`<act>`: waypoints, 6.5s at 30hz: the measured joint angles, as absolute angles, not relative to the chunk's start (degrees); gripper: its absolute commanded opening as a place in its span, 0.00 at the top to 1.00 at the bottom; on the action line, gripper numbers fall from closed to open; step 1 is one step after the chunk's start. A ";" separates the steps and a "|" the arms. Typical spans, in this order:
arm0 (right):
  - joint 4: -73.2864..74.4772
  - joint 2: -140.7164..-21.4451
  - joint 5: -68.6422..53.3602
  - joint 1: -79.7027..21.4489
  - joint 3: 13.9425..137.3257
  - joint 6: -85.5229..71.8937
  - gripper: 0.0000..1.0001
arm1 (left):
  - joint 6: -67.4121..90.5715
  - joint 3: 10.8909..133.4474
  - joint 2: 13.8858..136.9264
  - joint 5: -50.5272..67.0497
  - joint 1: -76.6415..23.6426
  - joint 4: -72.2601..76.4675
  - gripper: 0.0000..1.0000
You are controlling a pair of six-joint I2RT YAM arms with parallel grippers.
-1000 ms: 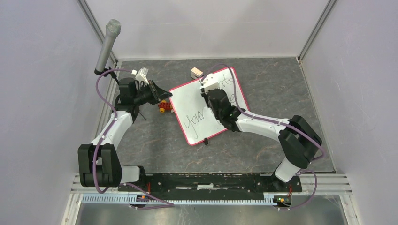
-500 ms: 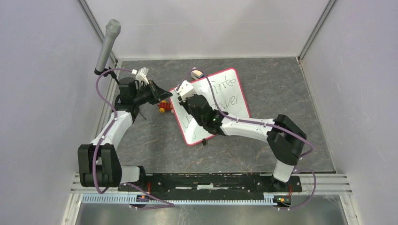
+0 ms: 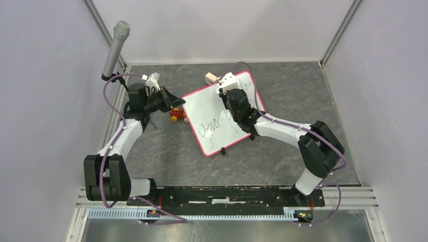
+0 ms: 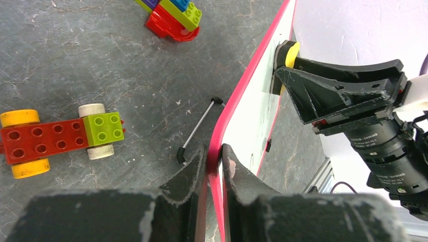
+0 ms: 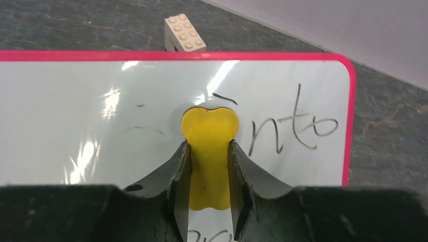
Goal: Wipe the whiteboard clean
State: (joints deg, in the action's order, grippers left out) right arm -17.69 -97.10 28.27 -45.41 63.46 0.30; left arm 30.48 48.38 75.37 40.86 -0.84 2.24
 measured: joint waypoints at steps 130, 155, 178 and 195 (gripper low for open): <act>-16.19 -94.54 11.14 -37.76 64.55 -12.93 0.73 | 13.98 85.03 105.58 45.34 -17.80 -15.81 0.98; -16.03 -88.18 15.90 -40.18 54.78 -13.65 0.73 | 5.89 78.96 99.50 42.24 -18.76 -12.49 0.98; -17.28 -90.50 15.79 -31.90 54.98 -14.06 0.73 | 4.58 79.59 99.48 40.42 -19.88 -13.61 0.98; -15.11 -97.69 13.74 -29.61 68.51 -17.80 0.73 | 3.51 79.61 99.48 38.46 -20.45 -13.45 0.98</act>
